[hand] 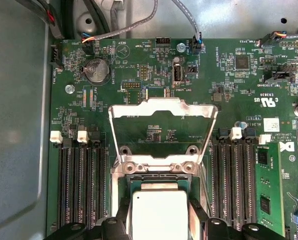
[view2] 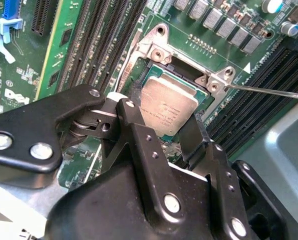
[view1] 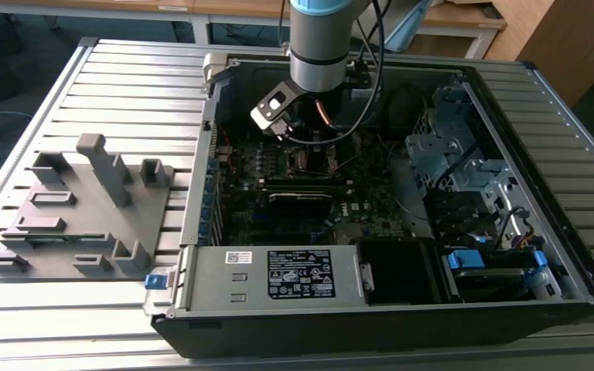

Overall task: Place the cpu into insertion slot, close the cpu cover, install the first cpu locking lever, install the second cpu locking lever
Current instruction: 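Place the cpu into insertion slot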

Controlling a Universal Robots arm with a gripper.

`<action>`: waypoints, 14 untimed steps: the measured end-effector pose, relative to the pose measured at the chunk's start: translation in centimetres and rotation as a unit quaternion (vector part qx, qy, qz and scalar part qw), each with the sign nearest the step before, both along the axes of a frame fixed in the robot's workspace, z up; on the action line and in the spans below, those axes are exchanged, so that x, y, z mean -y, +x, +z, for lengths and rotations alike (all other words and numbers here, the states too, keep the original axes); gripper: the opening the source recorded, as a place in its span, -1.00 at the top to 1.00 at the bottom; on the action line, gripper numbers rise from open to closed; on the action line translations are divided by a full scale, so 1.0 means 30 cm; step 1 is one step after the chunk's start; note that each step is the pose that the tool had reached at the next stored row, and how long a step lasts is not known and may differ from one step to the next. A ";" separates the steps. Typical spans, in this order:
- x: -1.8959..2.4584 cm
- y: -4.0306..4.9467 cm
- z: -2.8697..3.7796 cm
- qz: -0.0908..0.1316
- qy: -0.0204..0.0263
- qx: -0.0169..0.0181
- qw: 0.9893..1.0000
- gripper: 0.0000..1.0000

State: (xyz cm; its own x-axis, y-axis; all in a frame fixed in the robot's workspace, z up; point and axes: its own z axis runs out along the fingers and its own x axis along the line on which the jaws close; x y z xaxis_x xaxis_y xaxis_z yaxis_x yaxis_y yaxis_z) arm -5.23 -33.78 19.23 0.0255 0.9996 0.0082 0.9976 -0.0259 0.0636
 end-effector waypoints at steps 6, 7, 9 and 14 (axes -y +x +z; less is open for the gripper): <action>0.000 0.000 0.000 0.000 0.000 0.000 1.000 -0.08; 0.000 0.000 0.000 0.000 0.000 0.000 1.000 -0.08; -0.001 0.000 0.002 0.000 0.000 0.000 1.000 -0.08; 0.000 0.000 0.003 0.000 0.000 0.000 1.000 -0.08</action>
